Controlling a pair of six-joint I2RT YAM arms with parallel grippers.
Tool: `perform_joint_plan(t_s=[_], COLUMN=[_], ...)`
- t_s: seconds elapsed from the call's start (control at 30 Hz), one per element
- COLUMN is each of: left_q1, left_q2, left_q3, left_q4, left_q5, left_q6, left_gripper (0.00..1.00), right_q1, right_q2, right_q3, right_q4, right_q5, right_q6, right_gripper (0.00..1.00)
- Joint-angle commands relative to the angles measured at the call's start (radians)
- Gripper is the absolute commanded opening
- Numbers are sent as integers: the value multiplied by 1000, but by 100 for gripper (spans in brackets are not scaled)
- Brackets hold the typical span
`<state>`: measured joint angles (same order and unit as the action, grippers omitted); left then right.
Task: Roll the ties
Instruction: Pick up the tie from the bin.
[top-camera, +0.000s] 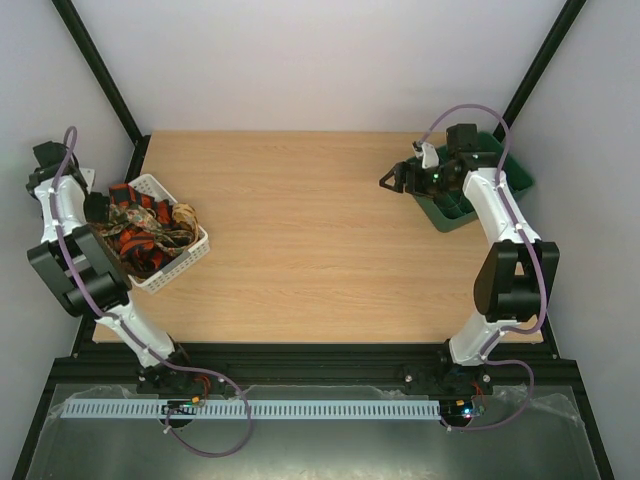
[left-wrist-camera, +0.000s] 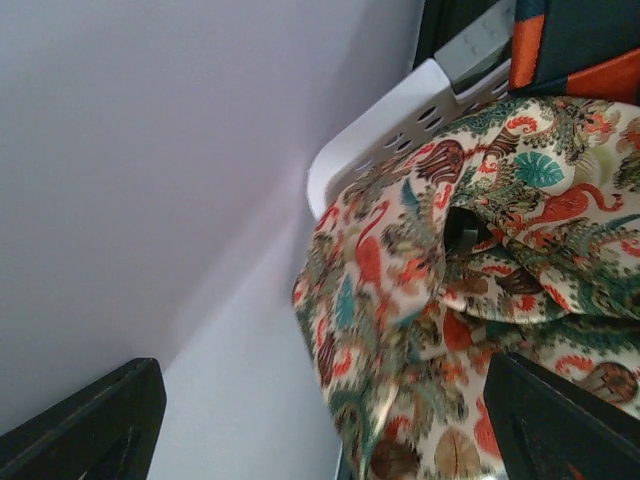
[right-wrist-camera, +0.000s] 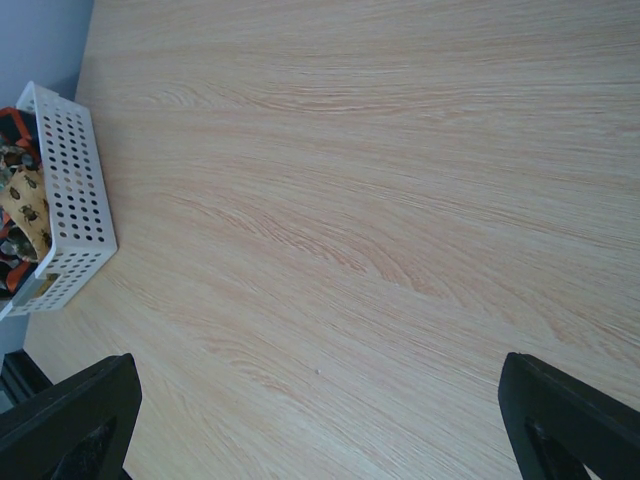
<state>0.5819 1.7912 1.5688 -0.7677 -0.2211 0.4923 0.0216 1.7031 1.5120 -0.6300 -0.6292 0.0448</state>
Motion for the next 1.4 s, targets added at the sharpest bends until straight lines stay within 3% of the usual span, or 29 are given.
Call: perform_joint_plan(t_s=[0.0,0.2,0.33,0.43,0.57,0.73,1.03,1.37], left_q1=[4,-16,-20,-22,-26,-30,-85,-335], left_q2=[65,122,139,131,115,89,74,-132], left_q3=[8,-11,-3,5,52,182,635,689], left_q4=[52,86,102,111,93,30,-137,68], left_q5=[-48,-56,-63,-64,-65,-44,58,19], left_q6=[57,59,47,45,34,23,-32,-76], left_gripper=[88,75,57,37,3,2,2,2], right_q1=[7,8,8,7,8,8,7,8], right_q2=[18,29,38,45,52,57,22,-36], right_q3=[27,32,45,50,58,66,106,109], right_q4=[-62,-62,-63,-65,-63,-57,-20,11], right_q5=[-30,-28,-21,-20,-21,-35,-85,-122], right_q6=[-15,-17,-17,-19,-19,-8,31,61], right_gripper=[99,99,99,99,98,98,99,98])
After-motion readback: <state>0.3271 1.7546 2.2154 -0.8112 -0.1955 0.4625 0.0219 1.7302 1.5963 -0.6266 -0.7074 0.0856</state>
